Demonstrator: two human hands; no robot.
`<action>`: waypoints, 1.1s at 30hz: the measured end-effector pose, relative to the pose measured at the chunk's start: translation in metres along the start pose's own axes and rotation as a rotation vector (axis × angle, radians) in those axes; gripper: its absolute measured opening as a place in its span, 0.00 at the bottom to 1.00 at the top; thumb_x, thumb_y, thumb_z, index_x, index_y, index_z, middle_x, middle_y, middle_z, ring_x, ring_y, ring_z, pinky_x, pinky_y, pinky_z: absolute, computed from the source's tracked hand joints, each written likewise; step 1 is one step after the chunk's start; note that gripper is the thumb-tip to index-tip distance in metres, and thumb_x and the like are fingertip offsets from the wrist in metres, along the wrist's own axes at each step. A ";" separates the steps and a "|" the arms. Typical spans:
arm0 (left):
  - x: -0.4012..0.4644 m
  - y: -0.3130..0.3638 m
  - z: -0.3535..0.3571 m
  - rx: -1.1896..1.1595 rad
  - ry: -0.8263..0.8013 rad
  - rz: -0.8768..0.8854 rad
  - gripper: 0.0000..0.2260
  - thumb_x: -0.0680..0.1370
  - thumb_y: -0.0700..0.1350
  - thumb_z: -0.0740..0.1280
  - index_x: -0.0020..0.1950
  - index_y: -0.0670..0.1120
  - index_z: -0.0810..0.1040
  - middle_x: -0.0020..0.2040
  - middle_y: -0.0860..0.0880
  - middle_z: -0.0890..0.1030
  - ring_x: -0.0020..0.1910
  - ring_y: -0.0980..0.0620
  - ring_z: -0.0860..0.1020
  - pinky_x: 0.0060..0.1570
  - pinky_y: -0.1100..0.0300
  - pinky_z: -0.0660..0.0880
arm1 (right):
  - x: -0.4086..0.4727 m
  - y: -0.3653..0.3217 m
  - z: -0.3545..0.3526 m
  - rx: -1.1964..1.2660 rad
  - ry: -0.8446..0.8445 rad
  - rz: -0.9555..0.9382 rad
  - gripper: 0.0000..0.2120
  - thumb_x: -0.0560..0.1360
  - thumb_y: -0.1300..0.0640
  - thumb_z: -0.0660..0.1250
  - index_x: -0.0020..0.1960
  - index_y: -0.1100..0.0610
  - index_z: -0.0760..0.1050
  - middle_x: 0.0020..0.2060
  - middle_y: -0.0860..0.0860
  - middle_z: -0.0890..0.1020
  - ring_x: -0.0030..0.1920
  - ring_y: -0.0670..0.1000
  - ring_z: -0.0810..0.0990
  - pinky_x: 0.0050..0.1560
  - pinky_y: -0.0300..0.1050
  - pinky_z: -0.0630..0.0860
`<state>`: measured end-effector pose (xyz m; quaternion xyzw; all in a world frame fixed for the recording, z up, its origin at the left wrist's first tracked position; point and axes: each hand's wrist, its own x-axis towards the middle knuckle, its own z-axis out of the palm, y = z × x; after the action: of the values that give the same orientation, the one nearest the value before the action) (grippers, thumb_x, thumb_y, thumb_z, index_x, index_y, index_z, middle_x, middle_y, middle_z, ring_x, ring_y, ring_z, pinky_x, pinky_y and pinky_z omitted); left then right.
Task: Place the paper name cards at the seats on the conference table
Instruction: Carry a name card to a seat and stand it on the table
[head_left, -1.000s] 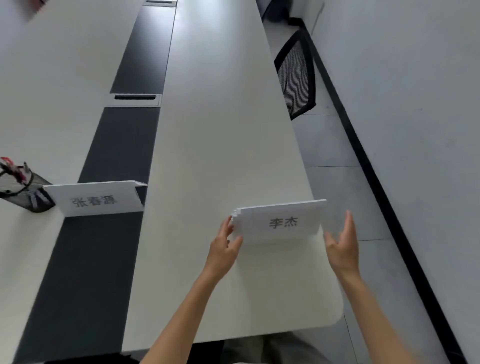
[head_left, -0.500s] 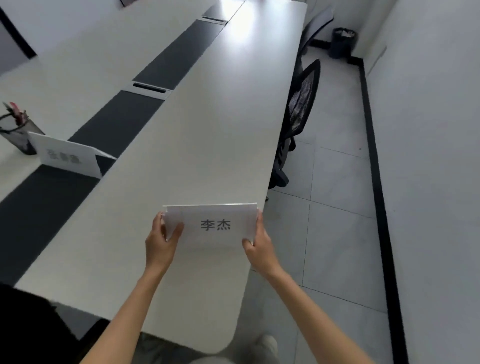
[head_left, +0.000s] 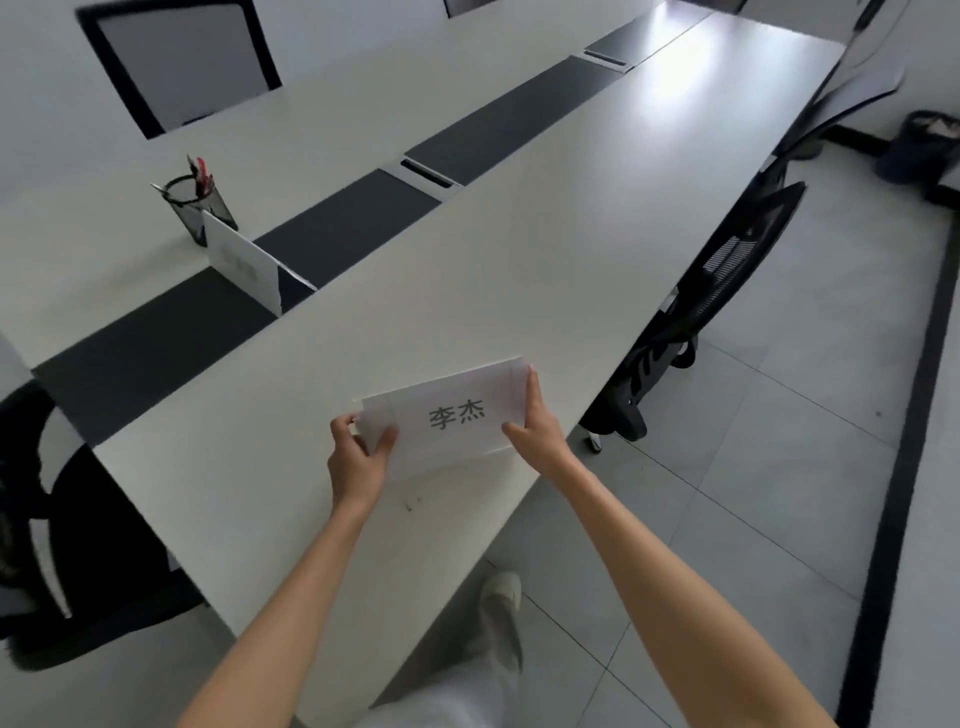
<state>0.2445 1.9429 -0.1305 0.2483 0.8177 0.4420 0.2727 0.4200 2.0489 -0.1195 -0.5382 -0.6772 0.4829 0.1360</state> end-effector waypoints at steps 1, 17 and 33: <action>0.007 0.004 0.007 -0.014 0.018 -0.001 0.23 0.73 0.47 0.68 0.62 0.41 0.64 0.51 0.34 0.78 0.50 0.38 0.77 0.48 0.51 0.71 | 0.014 -0.001 -0.005 -0.008 -0.010 -0.011 0.39 0.72 0.66 0.58 0.74 0.52 0.38 0.75 0.55 0.56 0.71 0.59 0.62 0.70 0.52 0.63; 0.072 0.050 0.052 0.049 0.284 -0.096 0.28 0.70 0.45 0.71 0.67 0.42 0.65 0.58 0.38 0.72 0.55 0.47 0.72 0.55 0.57 0.67 | 0.197 -0.051 -0.049 -0.177 -0.333 -0.262 0.32 0.76 0.58 0.61 0.74 0.53 0.47 0.71 0.59 0.65 0.69 0.60 0.66 0.68 0.52 0.64; 0.085 0.143 0.055 -0.181 0.597 0.051 0.06 0.72 0.57 0.62 0.47 0.61 0.76 0.48 0.68 0.79 0.56 0.57 0.76 0.57 0.68 0.69 | 0.303 -0.110 -0.110 0.046 -0.685 -0.647 0.19 0.73 0.60 0.65 0.54 0.36 0.71 0.52 0.35 0.78 0.58 0.45 0.76 0.63 0.46 0.70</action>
<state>0.2429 2.0996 -0.0522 0.1026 0.8125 0.5731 0.0305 0.3158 2.3705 -0.0786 -0.1063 -0.8052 0.5803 0.0601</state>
